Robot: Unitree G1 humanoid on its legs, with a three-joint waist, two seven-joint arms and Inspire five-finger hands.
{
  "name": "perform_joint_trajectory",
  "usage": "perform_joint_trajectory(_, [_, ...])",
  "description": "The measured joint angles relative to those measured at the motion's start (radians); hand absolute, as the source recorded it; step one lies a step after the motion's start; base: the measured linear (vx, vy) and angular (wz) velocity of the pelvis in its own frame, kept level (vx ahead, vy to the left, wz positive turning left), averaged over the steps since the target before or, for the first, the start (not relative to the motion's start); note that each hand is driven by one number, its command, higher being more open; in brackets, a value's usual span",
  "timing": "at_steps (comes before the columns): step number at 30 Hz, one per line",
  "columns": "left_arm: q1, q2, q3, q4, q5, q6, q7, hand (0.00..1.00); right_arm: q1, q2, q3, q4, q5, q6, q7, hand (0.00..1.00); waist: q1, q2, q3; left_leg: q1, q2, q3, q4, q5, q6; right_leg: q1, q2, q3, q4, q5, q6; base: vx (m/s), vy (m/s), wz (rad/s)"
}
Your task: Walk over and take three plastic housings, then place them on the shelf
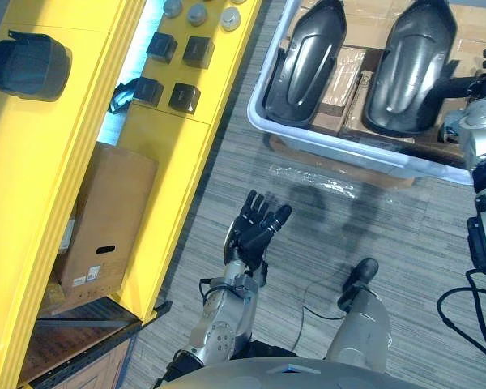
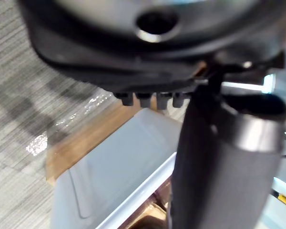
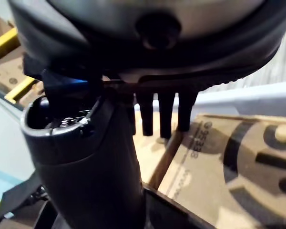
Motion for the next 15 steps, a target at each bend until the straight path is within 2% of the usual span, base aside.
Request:
perform_joint_trajectory(3, [0.000, 0.001, -0.001, 0.000, 0.000, 0.000, 0.001, 1.00, -0.018, -0.009, 0.046, 0.004, -0.089, 0.048, 0.022, 0.00, -0.005, 0.000, 0.000, 0.002, 0.002, 0.001, 0.000, 0.000, 0.000, 0.001, 0.001, 0.000, 0.000, 0.000, 0.000, 0.00, 0.000, 0.00])
perform_joint_trajectory(6, [0.002, 0.002, -0.002, 0.000, 0.000, 0.000, -0.003, 1.00, -0.038, -0.011, 0.083, 0.027, -0.126, 0.069, 0.027, 0.00, -0.003, 0.000, 0.000, 0.004, 0.002, 0.002, 0.000, 0.000, 0.000, 0.003, 0.002, -0.001, 0.000, 0.000, 0.000, 0.00, 0.000, 0.00])
perform_joint_trajectory(15, [0.007, 0.009, -0.002, -0.008, 0.000, 0.001, -0.020, 1.00, -0.037, 0.018, 0.092, 0.041, -0.102, 0.083, 0.042, 0.00, -0.016, 0.000, 0.000, 0.031, 0.003, 0.014, -0.008, 0.000, 0.000, 0.022, 0.001, 0.005, -0.004, 0.000, 0.000, 0.00, 0.003, -0.02])
